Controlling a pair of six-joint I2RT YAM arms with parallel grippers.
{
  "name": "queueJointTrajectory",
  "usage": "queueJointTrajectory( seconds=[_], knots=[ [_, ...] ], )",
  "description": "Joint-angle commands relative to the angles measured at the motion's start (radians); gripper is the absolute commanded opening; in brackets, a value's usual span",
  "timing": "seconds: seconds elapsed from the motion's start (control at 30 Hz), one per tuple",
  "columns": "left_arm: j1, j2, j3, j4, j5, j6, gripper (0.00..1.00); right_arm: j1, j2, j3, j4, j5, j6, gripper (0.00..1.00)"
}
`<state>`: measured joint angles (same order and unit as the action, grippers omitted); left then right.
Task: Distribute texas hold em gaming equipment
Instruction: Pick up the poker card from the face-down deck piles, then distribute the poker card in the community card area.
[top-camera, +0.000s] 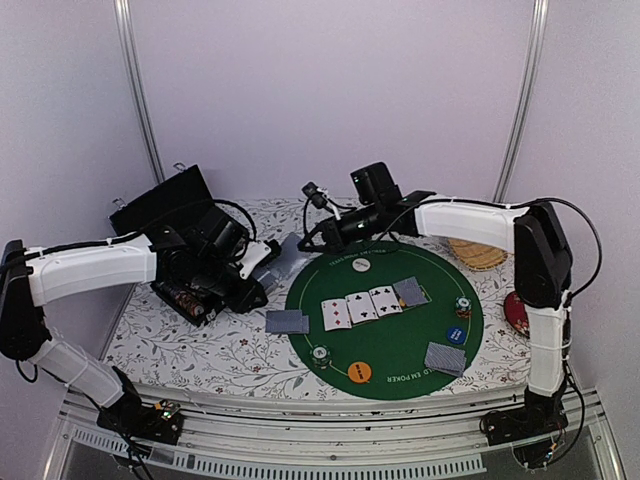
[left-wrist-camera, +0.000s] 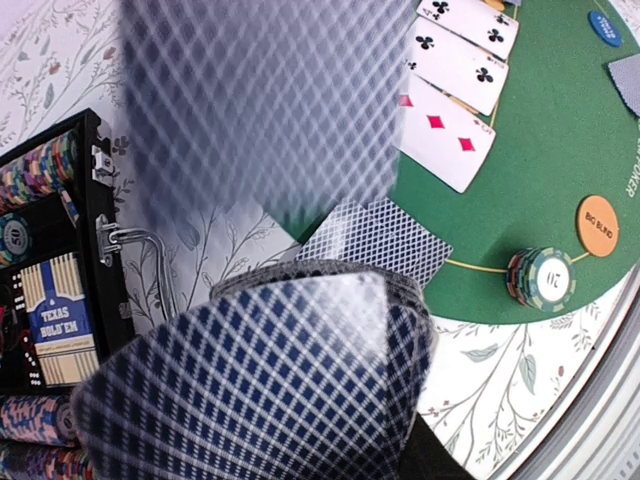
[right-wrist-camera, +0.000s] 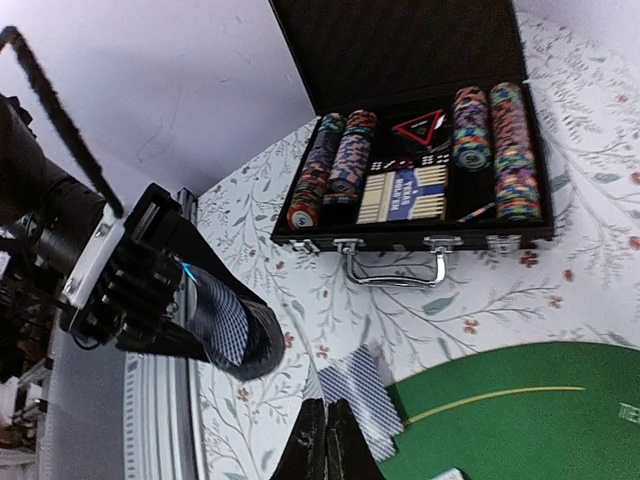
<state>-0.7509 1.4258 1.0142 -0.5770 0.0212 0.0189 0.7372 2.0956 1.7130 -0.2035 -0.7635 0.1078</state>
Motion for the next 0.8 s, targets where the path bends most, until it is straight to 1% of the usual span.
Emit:
queueJointTrajectory(
  seconds=[0.0,0.03,0.1,0.13,0.2,0.27,0.33,0.37,0.43,0.53,0.77],
  knots=[
    [-0.008,-0.029,-0.023,0.028,0.001,0.009,0.40,-0.113,-0.181,-0.013,-0.324,0.103,-0.359,0.01],
    [-0.007,-0.031,-0.025,0.028,0.001,0.008,0.40,-0.132,-0.214,-0.014,-0.416,0.131,-0.497,0.02],
    [-0.007,-0.033,-0.030,0.030,-0.007,0.012,0.40,-0.166,-0.291,-0.052,-0.554,0.227,-0.703,0.01],
    [-0.007,-0.032,-0.031,0.033,-0.005,0.014,0.40,-0.176,-0.335,-0.101,-0.579,0.296,-0.836,0.01],
    [-0.006,-0.027,-0.029,0.037,0.000,0.016,0.40,-0.194,-0.413,-0.225,-0.590,0.468,-1.006,0.01],
    [-0.006,-0.021,-0.028,0.036,0.001,0.017,0.40,-0.227,-0.442,-0.291,-0.639,0.582,-1.159,0.02],
    [-0.006,-0.020,-0.028,0.035,-0.007,0.019,0.40,-0.269,-0.428,-0.291,-0.699,0.662,-1.202,0.01],
    [-0.006,-0.019,-0.028,0.034,-0.008,0.019,0.40,-0.288,-0.425,-0.294,-0.713,0.678,-1.212,0.01],
    [-0.005,-0.020,-0.028,0.030,-0.002,0.019,0.40,-0.316,-0.418,-0.301,-0.706,0.709,-1.239,0.01],
    [-0.005,-0.020,-0.026,0.022,-0.006,0.022,0.40,-0.337,-0.362,-0.276,-0.726,0.767,-1.264,0.01],
    [-0.004,-0.022,-0.026,0.016,-0.004,0.015,0.40,-0.380,-0.220,-0.203,-0.805,0.747,-1.299,0.01]
  ],
)
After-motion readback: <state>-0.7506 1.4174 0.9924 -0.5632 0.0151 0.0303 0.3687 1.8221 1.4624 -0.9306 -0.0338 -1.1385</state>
